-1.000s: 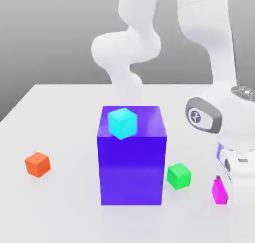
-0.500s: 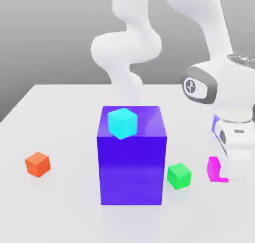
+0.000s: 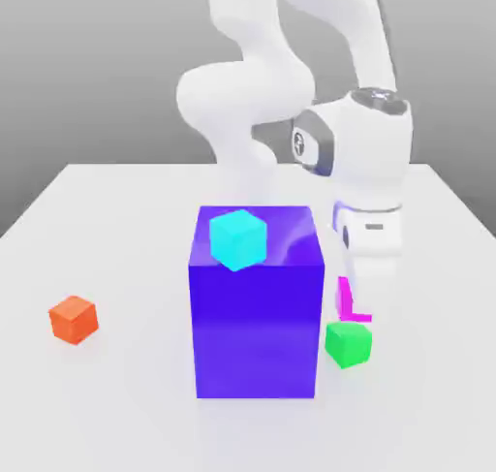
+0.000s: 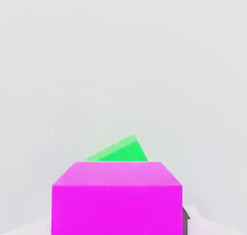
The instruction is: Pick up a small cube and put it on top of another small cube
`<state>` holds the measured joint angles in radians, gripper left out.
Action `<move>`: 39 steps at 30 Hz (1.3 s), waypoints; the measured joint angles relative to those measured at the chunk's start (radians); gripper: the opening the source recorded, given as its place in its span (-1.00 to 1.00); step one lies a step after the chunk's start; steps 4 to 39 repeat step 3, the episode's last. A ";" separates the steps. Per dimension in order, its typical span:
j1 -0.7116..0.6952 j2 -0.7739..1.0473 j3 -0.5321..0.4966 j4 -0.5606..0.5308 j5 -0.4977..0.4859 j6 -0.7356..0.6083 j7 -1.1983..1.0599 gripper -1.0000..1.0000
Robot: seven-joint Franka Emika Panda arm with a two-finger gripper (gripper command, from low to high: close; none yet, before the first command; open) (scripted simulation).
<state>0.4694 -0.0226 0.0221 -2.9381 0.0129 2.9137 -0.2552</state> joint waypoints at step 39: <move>-0.002 0.029 0.000 0.001 -0.009 0.028 0.006 1.00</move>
